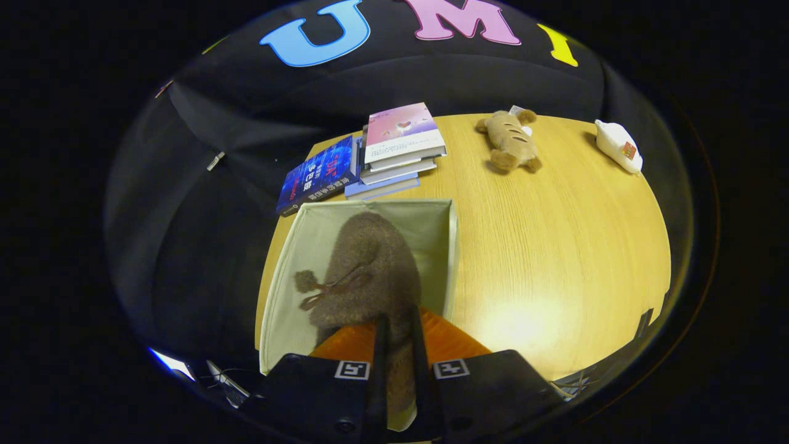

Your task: Open the storage box then place both shoes into the box .Put the left shoe in first, then the right shoe, with the right side of both shoes facing outward in a uniform manner.

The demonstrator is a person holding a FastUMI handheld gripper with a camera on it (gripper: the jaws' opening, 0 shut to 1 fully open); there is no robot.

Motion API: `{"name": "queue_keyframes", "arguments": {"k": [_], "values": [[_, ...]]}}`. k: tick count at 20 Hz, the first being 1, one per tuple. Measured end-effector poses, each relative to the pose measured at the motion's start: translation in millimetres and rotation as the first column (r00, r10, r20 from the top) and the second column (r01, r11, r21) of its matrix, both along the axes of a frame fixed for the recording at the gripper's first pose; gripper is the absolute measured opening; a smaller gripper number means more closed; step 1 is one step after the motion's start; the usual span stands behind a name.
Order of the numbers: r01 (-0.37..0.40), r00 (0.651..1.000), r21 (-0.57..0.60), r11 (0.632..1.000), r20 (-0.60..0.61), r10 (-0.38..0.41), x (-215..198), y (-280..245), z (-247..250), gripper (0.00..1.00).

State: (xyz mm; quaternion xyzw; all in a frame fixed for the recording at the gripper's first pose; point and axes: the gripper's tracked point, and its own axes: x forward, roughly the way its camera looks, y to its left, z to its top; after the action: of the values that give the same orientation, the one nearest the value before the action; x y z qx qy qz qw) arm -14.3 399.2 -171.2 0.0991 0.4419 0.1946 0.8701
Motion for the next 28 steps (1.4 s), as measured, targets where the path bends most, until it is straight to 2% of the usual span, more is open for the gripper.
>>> {"name": "queue_keyframes", "arguments": {"k": [1,3,6,10,15,18,24,28], "values": [[-0.014,1.000,0.035,0.999,0.007,0.013,-3,5,6,0.37],[-0.028,0.998,0.047,0.999,0.049,0.026,-10,1,17,0.80],[-0.040,0.988,-0.021,0.999,0.151,0.043,-12,-28,29,0.97],[0.005,0.961,-0.102,0.995,0.277,0.023,-6,-86,40,0.99],[0.097,0.913,-0.110,0.989,0.406,-0.044,-3,-166,65,0.99],[0.124,0.874,-0.095,0.988,0.482,-0.064,1,-214,88,0.99],[0.134,0.758,-0.122,0.983,0.652,-0.022,15,-300,134,1.00],[0.129,0.662,-0.048,0.990,0.748,-0.050,18,-329,170,1.00]]}}
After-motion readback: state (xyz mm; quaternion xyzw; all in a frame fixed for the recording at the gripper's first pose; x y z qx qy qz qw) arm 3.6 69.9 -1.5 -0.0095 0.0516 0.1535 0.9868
